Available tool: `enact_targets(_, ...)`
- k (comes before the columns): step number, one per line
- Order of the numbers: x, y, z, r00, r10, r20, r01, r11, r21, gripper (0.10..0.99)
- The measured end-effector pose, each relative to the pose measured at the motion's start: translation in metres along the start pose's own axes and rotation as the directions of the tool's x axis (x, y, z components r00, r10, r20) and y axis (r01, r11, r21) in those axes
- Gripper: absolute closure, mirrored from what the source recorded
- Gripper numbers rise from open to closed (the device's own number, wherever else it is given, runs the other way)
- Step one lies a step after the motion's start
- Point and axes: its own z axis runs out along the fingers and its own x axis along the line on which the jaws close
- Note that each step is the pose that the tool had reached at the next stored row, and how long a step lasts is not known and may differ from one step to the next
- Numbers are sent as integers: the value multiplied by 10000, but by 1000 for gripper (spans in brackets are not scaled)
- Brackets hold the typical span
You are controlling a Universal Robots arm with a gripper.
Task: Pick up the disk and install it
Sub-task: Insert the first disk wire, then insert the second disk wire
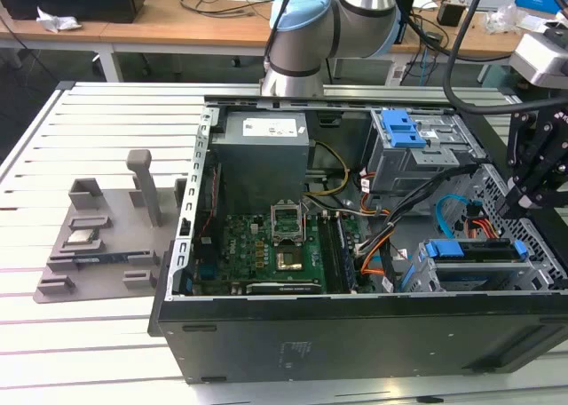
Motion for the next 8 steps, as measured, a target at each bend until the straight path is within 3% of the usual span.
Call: enact_targets(8,0,0,-1,10000,0,0,0,10000,0,973)
